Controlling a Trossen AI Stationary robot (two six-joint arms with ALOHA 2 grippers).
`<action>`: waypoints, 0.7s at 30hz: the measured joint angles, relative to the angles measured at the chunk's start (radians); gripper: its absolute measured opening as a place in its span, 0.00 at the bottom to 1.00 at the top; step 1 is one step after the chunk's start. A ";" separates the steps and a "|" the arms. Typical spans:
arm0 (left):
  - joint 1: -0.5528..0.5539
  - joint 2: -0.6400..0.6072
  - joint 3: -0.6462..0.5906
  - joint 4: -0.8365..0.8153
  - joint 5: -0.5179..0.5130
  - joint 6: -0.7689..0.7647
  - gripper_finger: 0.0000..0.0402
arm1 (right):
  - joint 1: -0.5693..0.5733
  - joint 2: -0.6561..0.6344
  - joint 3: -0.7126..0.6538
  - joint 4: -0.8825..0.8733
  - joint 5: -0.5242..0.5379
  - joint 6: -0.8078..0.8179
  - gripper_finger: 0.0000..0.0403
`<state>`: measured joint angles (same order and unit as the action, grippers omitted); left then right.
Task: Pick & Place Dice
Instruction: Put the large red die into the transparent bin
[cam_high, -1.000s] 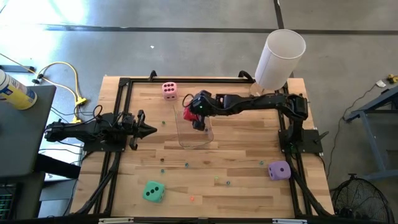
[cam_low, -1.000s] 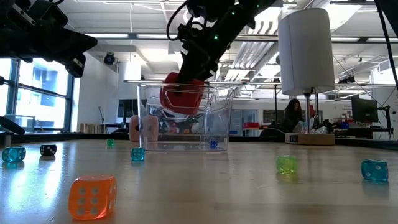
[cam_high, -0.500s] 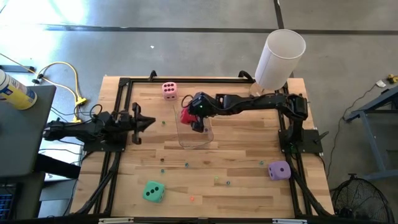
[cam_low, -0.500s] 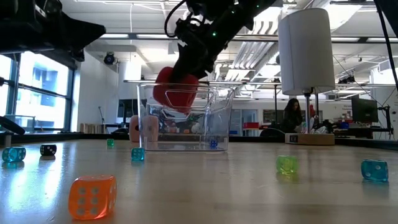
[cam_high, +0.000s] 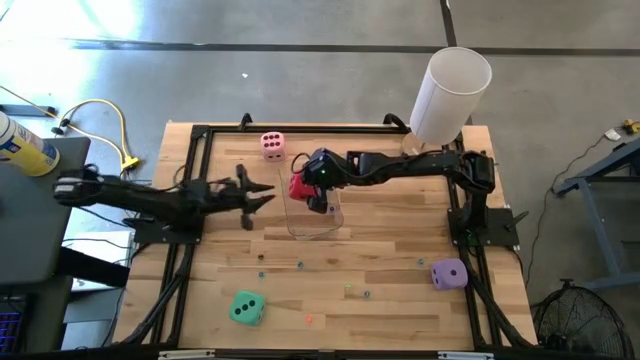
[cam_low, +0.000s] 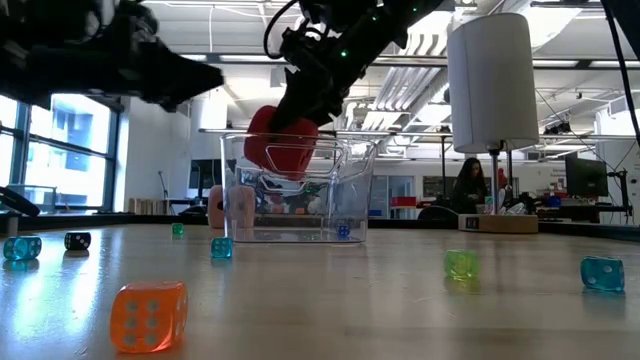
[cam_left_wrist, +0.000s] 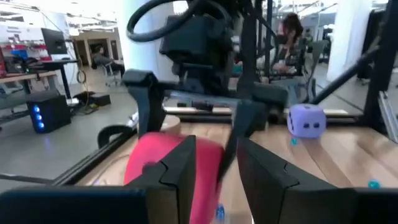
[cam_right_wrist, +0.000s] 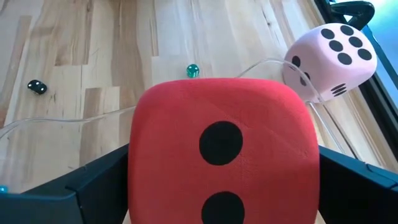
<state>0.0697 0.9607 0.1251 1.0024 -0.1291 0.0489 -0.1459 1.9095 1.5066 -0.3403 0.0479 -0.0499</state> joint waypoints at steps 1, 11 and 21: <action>0.008 0.061 0.025 0.035 0.000 -0.001 0.28 | 0.000 0.000 0.000 -0.001 0.000 0.000 0.99; 0.036 0.492 0.225 0.245 0.001 0.004 0.28 | 0.000 0.000 0.000 -0.047 0.000 0.001 0.99; 0.038 0.546 0.245 0.214 -0.087 0.006 0.28 | 0.002 -0.001 0.000 -0.045 -0.073 -0.005 0.99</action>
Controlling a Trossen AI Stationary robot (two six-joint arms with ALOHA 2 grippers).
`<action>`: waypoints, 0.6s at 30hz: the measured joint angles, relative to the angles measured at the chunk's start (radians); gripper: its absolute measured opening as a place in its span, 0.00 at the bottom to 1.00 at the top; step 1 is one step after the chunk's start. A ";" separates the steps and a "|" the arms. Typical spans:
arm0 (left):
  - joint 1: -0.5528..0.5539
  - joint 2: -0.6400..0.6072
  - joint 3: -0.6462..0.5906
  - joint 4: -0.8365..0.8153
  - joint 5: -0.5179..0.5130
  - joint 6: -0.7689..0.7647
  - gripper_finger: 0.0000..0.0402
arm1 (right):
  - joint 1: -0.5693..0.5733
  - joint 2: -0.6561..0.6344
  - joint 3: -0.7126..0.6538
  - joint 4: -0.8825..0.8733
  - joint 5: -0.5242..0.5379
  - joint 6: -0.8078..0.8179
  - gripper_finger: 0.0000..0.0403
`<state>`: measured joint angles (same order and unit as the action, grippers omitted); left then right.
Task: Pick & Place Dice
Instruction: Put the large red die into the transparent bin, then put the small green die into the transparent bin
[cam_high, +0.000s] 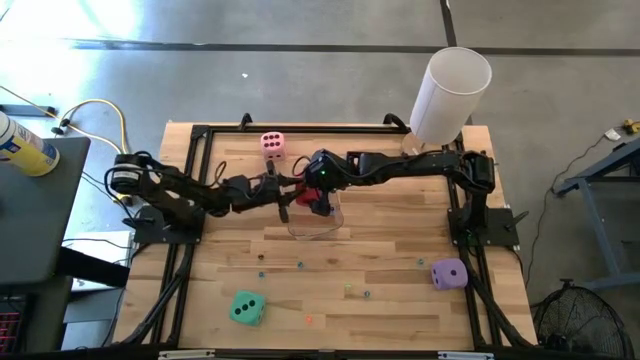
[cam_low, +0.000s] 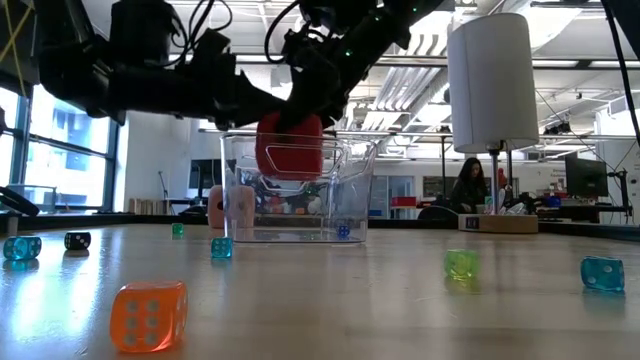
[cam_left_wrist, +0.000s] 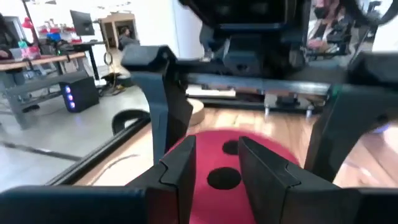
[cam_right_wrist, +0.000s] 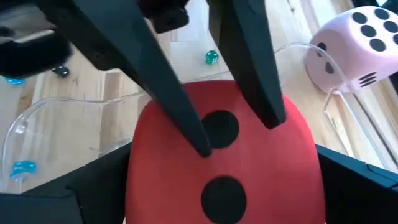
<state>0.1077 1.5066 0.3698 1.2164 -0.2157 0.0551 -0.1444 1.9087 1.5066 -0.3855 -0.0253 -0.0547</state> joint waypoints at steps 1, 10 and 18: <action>0.000 0.000 0.000 -0.009 0.000 0.000 0.28 | 0.000 0.000 0.000 0.000 0.000 -0.002 0.99; 0.000 -0.001 0.002 -0.059 0.000 -0.063 0.28 | 0.000 0.000 -0.002 0.028 0.018 -0.053 0.99; 0.000 0.001 0.001 -0.116 0.005 -0.074 0.28 | 0.001 -0.002 0.000 0.105 0.049 -0.055 0.99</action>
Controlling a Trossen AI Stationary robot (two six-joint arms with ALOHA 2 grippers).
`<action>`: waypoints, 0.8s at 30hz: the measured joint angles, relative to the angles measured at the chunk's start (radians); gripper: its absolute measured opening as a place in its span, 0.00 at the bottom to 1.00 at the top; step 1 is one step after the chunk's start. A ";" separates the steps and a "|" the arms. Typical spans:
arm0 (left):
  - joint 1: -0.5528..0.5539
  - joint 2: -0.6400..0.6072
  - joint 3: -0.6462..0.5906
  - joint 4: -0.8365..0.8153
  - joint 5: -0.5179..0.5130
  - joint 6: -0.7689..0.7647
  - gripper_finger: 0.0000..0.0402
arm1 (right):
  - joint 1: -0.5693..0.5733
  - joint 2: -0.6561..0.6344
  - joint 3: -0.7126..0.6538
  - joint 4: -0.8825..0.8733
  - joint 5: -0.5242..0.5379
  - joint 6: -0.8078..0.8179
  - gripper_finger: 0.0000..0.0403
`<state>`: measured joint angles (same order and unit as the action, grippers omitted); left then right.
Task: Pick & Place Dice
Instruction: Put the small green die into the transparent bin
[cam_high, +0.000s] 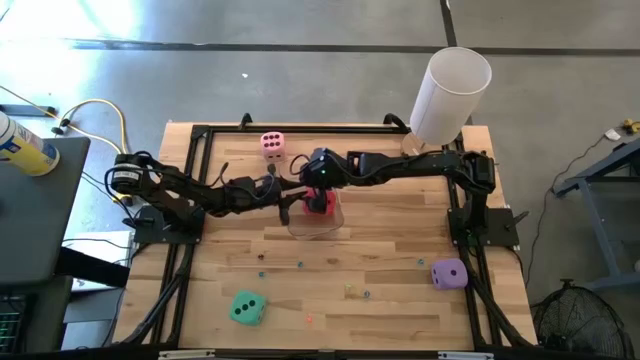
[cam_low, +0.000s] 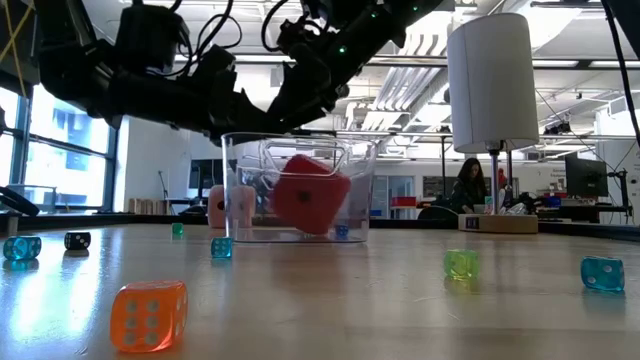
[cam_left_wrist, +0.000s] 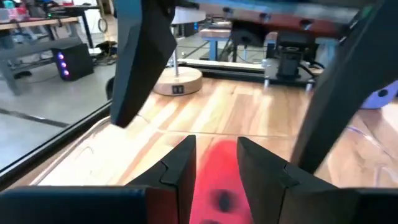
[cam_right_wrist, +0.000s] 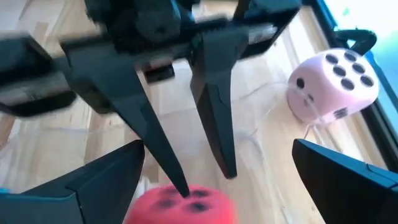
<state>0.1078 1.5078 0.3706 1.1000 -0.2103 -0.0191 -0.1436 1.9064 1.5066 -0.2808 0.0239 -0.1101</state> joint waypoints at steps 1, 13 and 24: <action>0.000 0.000 0.000 0.003 -0.003 0.003 0.28 | 0.000 0.000 0.000 0.006 0.000 0.000 0.99; -0.036 -0.082 -0.001 -0.056 -0.004 -0.009 0.28 | 0.052 -0.083 0.001 -0.012 0.118 -0.052 0.99; -0.200 -0.516 0.000 -0.692 -0.005 -0.029 0.28 | 0.260 -0.160 0.000 -0.257 0.241 0.134 0.99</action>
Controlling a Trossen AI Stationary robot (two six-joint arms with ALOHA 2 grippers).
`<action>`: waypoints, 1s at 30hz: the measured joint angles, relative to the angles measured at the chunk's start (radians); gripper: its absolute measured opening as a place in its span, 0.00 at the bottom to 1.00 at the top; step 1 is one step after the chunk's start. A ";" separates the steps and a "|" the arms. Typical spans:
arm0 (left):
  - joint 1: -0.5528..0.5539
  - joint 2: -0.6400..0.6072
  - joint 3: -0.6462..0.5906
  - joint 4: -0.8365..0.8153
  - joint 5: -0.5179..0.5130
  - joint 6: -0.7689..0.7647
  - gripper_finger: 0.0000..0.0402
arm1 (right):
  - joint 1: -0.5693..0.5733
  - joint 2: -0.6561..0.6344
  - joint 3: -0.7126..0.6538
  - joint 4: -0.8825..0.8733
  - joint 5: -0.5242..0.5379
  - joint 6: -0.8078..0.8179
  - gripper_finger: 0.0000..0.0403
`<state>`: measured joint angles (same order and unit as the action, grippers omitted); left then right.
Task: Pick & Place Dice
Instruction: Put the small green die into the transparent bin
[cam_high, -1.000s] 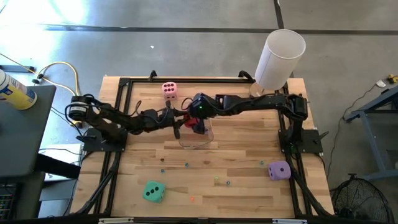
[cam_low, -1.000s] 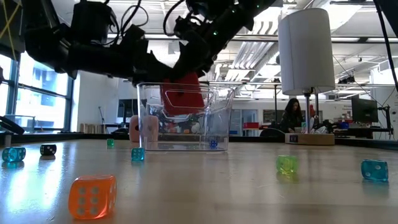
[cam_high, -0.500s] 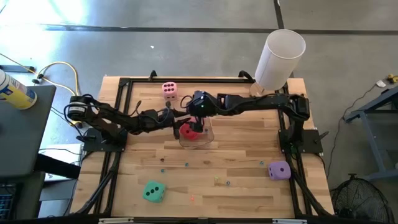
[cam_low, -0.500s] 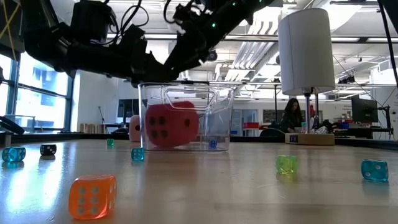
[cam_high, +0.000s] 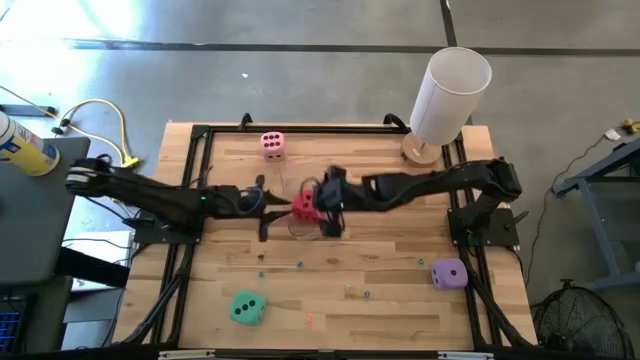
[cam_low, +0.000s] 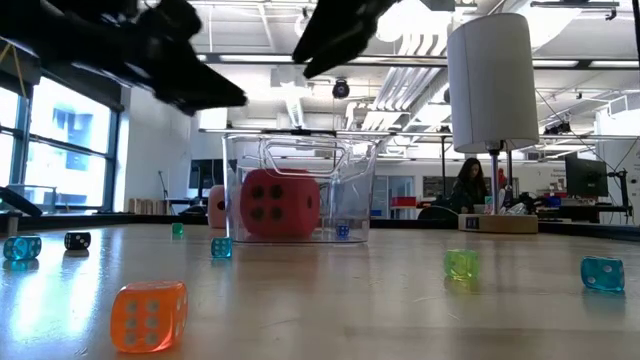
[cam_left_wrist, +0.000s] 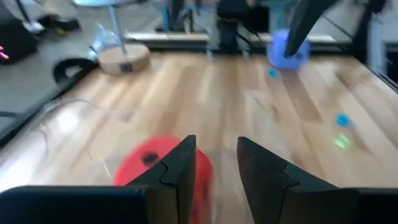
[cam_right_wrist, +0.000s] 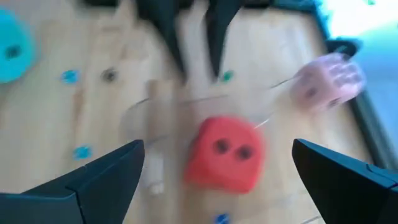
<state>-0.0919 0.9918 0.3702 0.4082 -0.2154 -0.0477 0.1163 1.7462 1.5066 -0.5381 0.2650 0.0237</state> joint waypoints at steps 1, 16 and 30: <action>-0.015 -0.047 0.000 -0.073 0.000 -0.017 0.28 | 0.029 0.000 0.000 -0.025 0.008 0.030 0.99; 0.005 -0.298 0.000 -0.802 -0.203 -0.363 0.28 | 0.397 0.003 -0.037 -0.220 0.588 0.341 0.99; 0.221 -0.042 0.000 -0.713 -0.192 -0.587 0.28 | 0.408 0.001 -0.037 -0.280 0.723 0.400 0.99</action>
<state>0.1294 0.9493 0.3702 -0.3045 -0.4076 -0.6349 0.5238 1.7470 1.4700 -0.8184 0.9882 0.4232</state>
